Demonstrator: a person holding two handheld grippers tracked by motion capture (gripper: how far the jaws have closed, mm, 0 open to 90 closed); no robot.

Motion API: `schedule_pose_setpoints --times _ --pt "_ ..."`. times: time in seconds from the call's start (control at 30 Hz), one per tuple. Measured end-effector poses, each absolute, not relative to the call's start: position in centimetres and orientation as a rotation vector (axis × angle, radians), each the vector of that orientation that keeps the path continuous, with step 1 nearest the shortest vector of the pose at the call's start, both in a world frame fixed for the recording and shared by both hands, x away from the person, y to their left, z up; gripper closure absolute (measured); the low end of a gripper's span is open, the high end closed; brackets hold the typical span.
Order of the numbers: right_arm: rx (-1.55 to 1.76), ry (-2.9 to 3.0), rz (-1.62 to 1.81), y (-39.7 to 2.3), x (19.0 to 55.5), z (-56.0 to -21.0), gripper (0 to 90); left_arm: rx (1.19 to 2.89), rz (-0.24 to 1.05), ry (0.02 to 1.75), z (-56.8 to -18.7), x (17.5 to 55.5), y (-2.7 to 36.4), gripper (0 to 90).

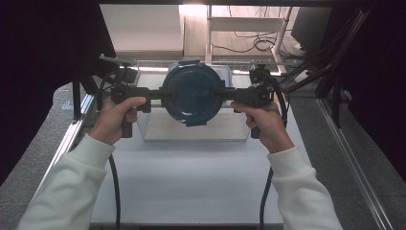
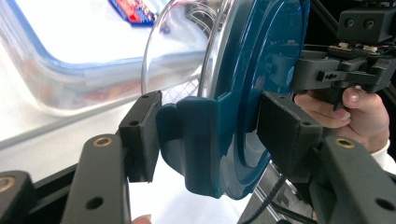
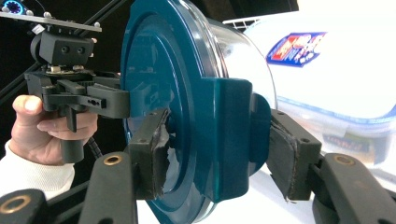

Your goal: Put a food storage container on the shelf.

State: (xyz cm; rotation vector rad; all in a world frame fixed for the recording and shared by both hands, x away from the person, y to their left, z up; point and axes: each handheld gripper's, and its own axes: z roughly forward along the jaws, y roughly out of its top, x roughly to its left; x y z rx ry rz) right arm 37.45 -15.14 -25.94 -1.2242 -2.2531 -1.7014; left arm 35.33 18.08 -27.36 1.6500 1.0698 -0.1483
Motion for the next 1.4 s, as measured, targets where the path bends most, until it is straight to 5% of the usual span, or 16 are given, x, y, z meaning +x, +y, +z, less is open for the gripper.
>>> schedule_pose_setpoints --times 0.7,1.4 --pt "-1.262 -2.233 -1.687 -15.0 43.1 -22.4 43.6 1.671 -0.158 1.079 -23.8 41.7 18.1 40.9" --pt "-1.431 -2.073 -1.613 -14.7 48.2 -24.1 37.9 1.564 -0.230 1.208 -25.3 46.6 17.8 38.4"
